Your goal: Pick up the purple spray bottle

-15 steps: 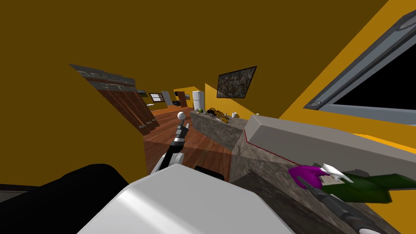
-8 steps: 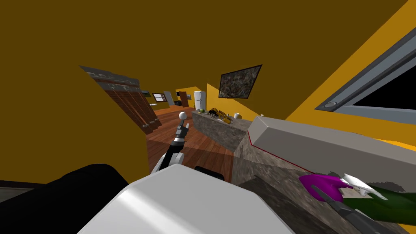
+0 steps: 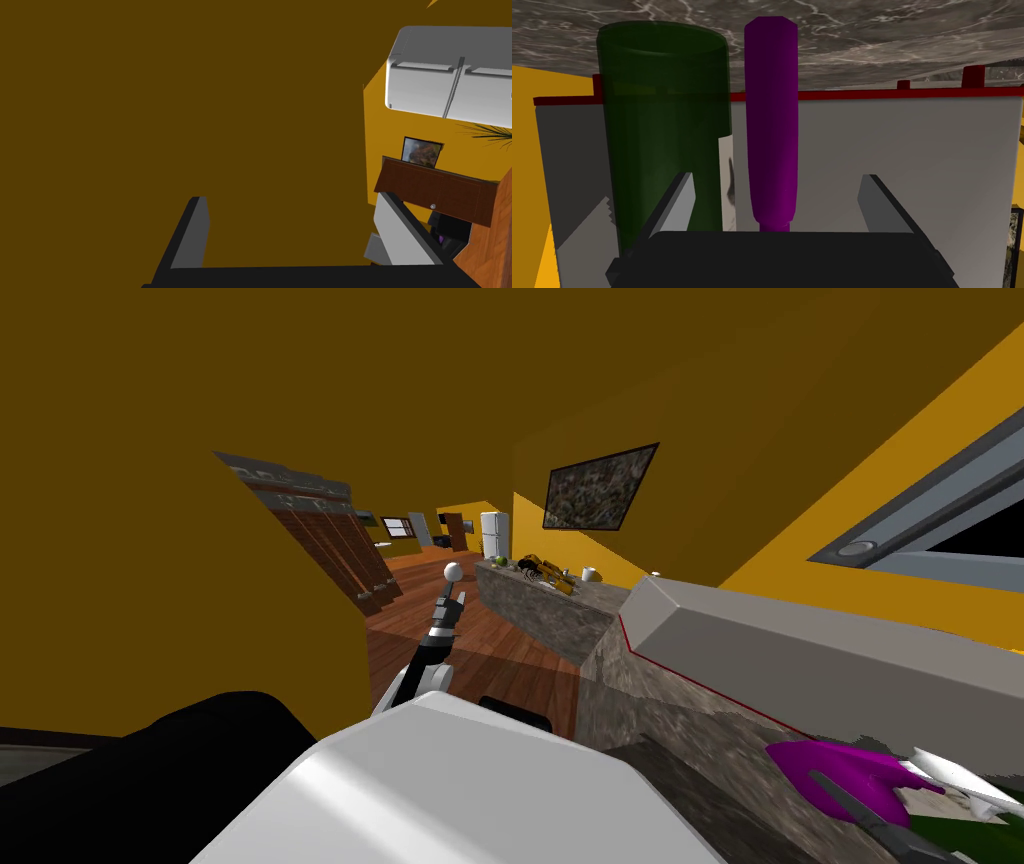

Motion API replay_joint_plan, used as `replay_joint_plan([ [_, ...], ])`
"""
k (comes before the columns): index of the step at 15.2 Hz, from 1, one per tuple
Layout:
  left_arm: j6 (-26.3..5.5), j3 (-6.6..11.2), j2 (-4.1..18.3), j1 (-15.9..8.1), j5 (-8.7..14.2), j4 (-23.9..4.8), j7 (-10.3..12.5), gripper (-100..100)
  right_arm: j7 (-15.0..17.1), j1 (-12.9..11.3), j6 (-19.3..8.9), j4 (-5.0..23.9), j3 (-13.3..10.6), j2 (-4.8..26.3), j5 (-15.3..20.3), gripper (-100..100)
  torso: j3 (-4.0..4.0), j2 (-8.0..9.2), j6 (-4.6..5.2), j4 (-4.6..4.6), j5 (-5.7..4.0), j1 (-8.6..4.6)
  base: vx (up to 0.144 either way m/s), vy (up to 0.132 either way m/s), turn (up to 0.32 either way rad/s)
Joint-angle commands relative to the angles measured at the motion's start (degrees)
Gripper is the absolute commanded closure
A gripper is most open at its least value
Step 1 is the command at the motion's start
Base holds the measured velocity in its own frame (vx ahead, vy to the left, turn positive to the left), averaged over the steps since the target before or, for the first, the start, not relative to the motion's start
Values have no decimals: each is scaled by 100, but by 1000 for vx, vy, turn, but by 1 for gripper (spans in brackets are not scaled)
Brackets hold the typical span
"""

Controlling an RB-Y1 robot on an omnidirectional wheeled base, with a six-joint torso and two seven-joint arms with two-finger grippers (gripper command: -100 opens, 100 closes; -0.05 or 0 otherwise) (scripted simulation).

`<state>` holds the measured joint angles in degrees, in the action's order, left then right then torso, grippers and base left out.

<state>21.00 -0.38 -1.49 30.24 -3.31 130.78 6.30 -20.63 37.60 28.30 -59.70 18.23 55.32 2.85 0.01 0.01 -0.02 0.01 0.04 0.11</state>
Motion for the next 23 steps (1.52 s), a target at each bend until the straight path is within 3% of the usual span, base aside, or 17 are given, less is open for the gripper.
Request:
replay_joint_plan([
  [1, 0, 0, 0, 0, 0, 0, 0, 0, 0, 0, 0, 0, 0, 0, 0, 100, 0, 0, 0, 0, 0, 0, 3, 5, -1],
  [5, 0, 0, 0, 0, 0, 0, 0, 0, -6, 1, 2, -1, 2, 5, 3, 100, 3, 4, 0, 2, -6, -9, 0, 0, 0],
  [6, 0, 0, 0, 0, 0, 0, 0, 0, 43, 3, -285, -288, -60, -39, 109, 100, 3, 5, 1, 2, -6, -10, -20, -32, -100],
  [10, 0, 1, 1, 0, 0, 0, 0, 0, 85, -5, -636, -735, -129, -82, 226, 100, 14, 31, 20, 0, -26, -53, -44, -75, -89],
  [11, 0, 1, 1, -1, 0, 0, 0, 0, 85, -5, -636, -737, -129, -82, 226, 100, 14, 31, 19, -1, -29, -54, -27, -35, 2],
  [19, 0, 1, 1, 0, 0, 0, 0, 0, 211, -31, -1620, -1823, -334, -212, 576, 100, 4, 26, 31, -18, -66, -74, -29, -54, -77],
  [21, 0, 1, 1, -1, 0, 0, 0, 0, 211, -31, -1628, -1927, -334, -212, 576, 100, 3, 27, 30, -19, -69, -76, -25, -33, -14],
  [22, 0, 0, 0, -1, 0, 0, 0, 0, 253, -39, -1873, -2123, -403, -255, 693, 100, 2, 25, 28, -19, -69, -73, -24, -48, -82],
  [23, 0, 1, 1, 0, 0, 0, 0, 0, 253, -39, -1937, -2195, -403, -255, 693, 100, 2, 26, 33, -20, -69, -77, -33, -63, -101],
])
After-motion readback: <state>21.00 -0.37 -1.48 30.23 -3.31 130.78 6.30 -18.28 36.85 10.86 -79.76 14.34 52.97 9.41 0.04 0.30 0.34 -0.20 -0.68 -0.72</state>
